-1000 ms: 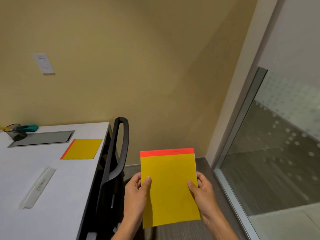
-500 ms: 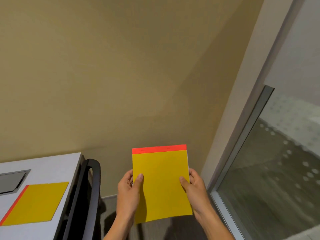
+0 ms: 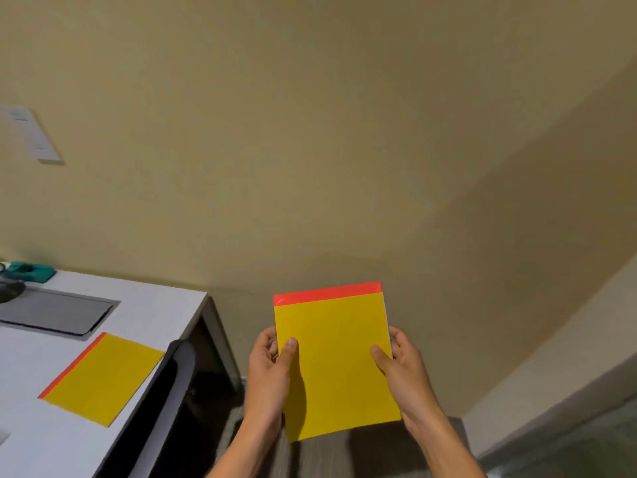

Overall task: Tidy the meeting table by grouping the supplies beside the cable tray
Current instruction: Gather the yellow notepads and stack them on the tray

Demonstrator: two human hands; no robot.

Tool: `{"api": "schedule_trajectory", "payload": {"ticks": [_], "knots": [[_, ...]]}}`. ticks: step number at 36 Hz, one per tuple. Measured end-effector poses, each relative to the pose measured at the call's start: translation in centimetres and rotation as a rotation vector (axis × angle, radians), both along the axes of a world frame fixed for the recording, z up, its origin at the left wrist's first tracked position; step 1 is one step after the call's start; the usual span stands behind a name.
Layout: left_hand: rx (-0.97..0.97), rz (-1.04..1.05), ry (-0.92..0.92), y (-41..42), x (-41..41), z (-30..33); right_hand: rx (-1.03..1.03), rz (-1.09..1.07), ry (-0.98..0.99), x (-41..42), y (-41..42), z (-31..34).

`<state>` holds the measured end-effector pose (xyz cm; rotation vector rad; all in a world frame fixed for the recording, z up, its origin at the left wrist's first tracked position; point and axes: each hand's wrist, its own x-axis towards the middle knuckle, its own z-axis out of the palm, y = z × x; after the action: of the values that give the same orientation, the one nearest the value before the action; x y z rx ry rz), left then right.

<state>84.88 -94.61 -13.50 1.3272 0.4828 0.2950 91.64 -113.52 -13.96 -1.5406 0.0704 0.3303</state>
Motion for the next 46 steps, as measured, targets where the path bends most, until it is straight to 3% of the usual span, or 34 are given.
{"api": "schedule_trajectory", "payload": {"ticks": [8, 14, 21, 28, 33, 36, 46], "knots": [[0.069, 0.231, -0.001, -0.5, 4.5, 1.3, -0.032, 0.266, -0.021, 8.9, 0.4, 1.1], [0.292, 0.451, 0.027, 3.1, 4.6, 2.3, -0.08, 0.511, -0.071, 12.8, 3.8, 0.4], [0.609, 0.413, 0.127, 7.8, 4.1, 2.6, -0.096, 0.718, -0.139, 15.7, 10.7, -0.8], [0.846, 0.507, 0.267, 13.7, 5.0, 2.5, -0.103, 0.894, -0.279, 18.1, 18.1, 0.8], [0.7, 0.356, 0.29, 18.3, 6.0, 2.7, -0.202, 1.08, -0.429, 20.1, 24.1, 2.1], [0.725, 0.346, 0.285, 20.8, 6.3, 2.4, -0.247, 1.175, -0.493, 20.7, 28.1, 2.6], [0.577, 0.539, 0.328, 27.2, 6.1, 2.5, -0.24, 1.321, -0.53, 20.8, 38.2, 1.9]]}}
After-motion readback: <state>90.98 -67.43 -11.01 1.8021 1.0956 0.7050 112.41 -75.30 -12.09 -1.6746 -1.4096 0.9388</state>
